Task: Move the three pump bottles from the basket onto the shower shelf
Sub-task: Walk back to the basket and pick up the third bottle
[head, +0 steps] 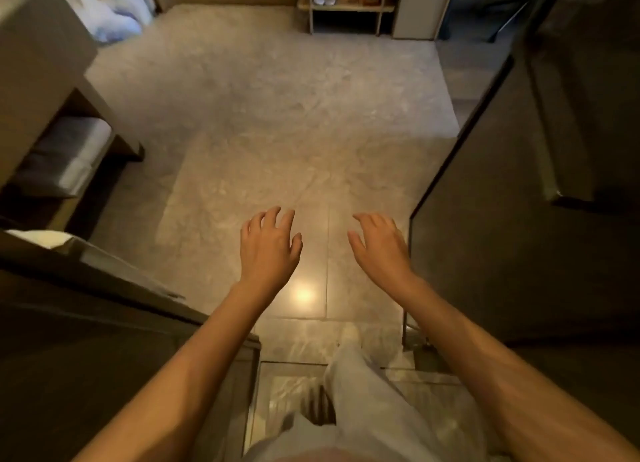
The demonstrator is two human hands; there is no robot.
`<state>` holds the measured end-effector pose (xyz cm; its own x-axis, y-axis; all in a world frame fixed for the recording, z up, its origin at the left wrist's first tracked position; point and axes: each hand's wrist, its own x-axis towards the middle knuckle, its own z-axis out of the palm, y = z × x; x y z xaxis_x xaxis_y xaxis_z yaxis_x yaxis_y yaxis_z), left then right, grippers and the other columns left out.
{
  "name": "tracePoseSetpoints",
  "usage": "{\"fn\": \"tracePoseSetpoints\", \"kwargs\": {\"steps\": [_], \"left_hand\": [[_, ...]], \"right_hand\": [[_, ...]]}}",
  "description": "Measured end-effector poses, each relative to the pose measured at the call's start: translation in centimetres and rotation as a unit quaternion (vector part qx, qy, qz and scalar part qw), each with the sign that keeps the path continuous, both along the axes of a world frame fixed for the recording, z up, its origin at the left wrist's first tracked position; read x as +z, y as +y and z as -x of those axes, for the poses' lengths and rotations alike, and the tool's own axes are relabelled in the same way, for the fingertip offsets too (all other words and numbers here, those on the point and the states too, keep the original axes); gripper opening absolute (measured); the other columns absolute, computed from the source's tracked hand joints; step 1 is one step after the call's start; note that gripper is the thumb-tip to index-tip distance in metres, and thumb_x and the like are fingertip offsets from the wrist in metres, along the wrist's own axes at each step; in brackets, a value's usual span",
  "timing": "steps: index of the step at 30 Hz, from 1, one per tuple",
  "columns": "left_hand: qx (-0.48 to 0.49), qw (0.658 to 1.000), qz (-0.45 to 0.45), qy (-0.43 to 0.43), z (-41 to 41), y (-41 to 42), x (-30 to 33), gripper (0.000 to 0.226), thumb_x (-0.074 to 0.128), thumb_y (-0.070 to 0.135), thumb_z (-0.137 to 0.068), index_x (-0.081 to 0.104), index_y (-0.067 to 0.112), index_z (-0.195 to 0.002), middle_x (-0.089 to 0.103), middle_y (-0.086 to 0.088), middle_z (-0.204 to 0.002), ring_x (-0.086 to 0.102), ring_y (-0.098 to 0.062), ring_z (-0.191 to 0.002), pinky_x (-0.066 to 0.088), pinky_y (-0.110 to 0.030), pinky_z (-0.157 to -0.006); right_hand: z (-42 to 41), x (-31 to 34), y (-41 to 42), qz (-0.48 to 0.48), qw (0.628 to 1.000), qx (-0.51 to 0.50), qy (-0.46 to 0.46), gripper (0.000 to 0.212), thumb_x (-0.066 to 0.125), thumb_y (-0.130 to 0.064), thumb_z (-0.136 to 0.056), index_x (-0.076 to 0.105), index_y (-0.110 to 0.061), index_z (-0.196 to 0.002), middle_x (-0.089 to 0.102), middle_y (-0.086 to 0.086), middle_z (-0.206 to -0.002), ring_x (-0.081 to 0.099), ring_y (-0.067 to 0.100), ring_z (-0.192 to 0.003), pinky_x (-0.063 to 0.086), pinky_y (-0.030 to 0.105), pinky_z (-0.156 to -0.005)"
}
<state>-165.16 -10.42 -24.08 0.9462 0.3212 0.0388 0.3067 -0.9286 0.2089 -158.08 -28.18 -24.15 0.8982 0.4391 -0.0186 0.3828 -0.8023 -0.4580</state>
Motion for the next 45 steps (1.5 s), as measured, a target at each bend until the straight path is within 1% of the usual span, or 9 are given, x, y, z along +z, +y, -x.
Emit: {"fn": "tracePoseSetpoints", "kwargs": {"steps": [6, 12, 16, 22, 29, 35, 39, 42, 45], "left_hand": [[0.054, 0.998, -0.008, -0.004, -11.0, 3.5, 1.5, 0.041, 0.053, 0.030, -0.089, 0.052, 0.013, -0.126, 0.056, -0.012, -0.129, 0.050, -0.032, -0.116, 0.034, -0.043, -0.098], [0.140, 0.990, -0.013, 0.013, -18.0, 10.1, 2.1, 0.044, 0.051, 0.033, -0.089, 0.050, 0.014, -0.129, 0.053, -0.011, -0.131, 0.045, -0.032, -0.121, 0.030, -0.045, -0.103], [0.194, 0.981, -0.015, 0.018, -22.2, 16.3, 1.8, 0.046, 0.048, 0.035, -0.091, 0.048, 0.014, -0.132, 0.049, -0.012, -0.137, 0.041, -0.032, -0.126, 0.027, -0.045, -0.108], [0.229, 0.973, -0.017, 0.021, -28.8, 27.2, 1.9, 0.050, 0.045, 0.037, -0.092, 0.043, 0.016, -0.137, 0.045, -0.011, -0.141, 0.039, -0.032, -0.128, 0.024, -0.045, -0.110], [0.301, 0.952, -0.022, 0.043, -33.2, 37.9, 3.1, 0.053, 0.043, 0.039, -0.093, 0.038, 0.017, -0.141, 0.041, -0.010, -0.145, 0.036, -0.029, -0.132, 0.024, -0.046, -0.111], [0.396, 0.917, -0.007, 0.051, -36.8, 46.5, 1.8, 0.052, 0.045, 0.038, -0.093, 0.039, 0.016, -0.140, 0.043, -0.011, -0.143, 0.037, -0.030, -0.131, 0.027, -0.047, -0.110], [0.452, 0.890, -0.019, 0.056, -41.2, 52.3, 1.9, 0.051, 0.045, 0.038, -0.093, 0.040, 0.016, -0.139, 0.044, -0.011, -0.142, 0.039, -0.030, -0.130, 0.027, -0.046, -0.110], [0.510, 0.859, -0.010, 0.049, -43.9, 55.7, 2.7, 0.051, 0.045, 0.038, -0.093, 0.041, 0.016, -0.139, 0.044, -0.010, -0.142, 0.038, -0.031, -0.130, 0.027, -0.047, -0.110], [0.573, 0.819, -0.004, 0.039, -44.9, 58.5, 3.4, 0.051, 0.044, 0.039, -0.094, 0.041, 0.016, -0.139, 0.044, -0.009, -0.142, 0.038, -0.030, -0.130, 0.026, -0.046, -0.110]], "right_hand": [[-13.0, 2.0, 4.4, 0.009, 0.999, 0.052, -0.005, 0.041, 0.044, -0.026, -0.097, 0.049, -0.006, -0.132, 0.053, 0.013, -0.133, 0.041, 0.028, -0.127, 0.031, 0.037, -0.108], [-22.1, 2.0, 11.7, 0.006, 0.992, 0.122, 0.002, 0.040, 0.045, -0.026, -0.096, 0.050, -0.008, -0.131, 0.054, 0.012, -0.132, 0.042, 0.028, -0.127, 0.032, 0.038, -0.106], [-27.8, 1.4, 18.9, 0.008, 0.985, 0.170, -0.008, 0.039, 0.045, -0.026, -0.095, 0.050, -0.008, -0.130, 0.055, 0.012, -0.130, 0.042, 0.028, -0.126, 0.034, 0.039, -0.105], [-36.5, 2.3, 32.0, 0.009, 0.973, 0.226, -0.039, 0.041, 0.044, -0.027, -0.096, 0.049, -0.007, -0.131, 0.053, 0.014, -0.131, 0.042, 0.030, -0.126, 0.033, 0.040, -0.105], [-43.2, 2.7, 45.7, -0.010, 0.953, 0.301, -0.039, 0.042, 0.044, -0.028, -0.096, 0.049, -0.007, -0.131, 0.054, 0.015, -0.131, 0.043, 0.031, -0.125, 0.034, 0.040, -0.104], [-48.4, 0.9, 56.7, 0.001, 0.917, 0.399, -0.017, 0.043, 0.043, -0.029, -0.097, 0.048, -0.007, -0.133, 0.053, 0.015, -0.132, 0.043, 0.031, -0.126, 0.034, 0.040, -0.105], [-53.6, 1.5, 65.0, -0.016, 0.888, 0.460, -0.023, 0.042, 0.043, -0.029, -0.097, 0.048, -0.007, -0.132, 0.054, 0.016, -0.132, 0.044, 0.032, -0.125, 0.036, 0.041, -0.104], [-57.2, 2.8, 70.9, -0.025, 0.863, 0.504, -0.032, 0.042, 0.043, -0.029, -0.097, 0.049, -0.006, -0.132, 0.055, 0.017, -0.131, 0.045, 0.033, -0.124, 0.037, 0.041, -0.102], [-58.8, 3.7, 77.0, -0.014, 0.815, 0.576, -0.059, 0.040, 0.044, -0.028, -0.096, 0.051, -0.007, -0.129, 0.056, 0.017, -0.128, 0.047, 0.033, -0.121, 0.037, 0.039, -0.099]]}}
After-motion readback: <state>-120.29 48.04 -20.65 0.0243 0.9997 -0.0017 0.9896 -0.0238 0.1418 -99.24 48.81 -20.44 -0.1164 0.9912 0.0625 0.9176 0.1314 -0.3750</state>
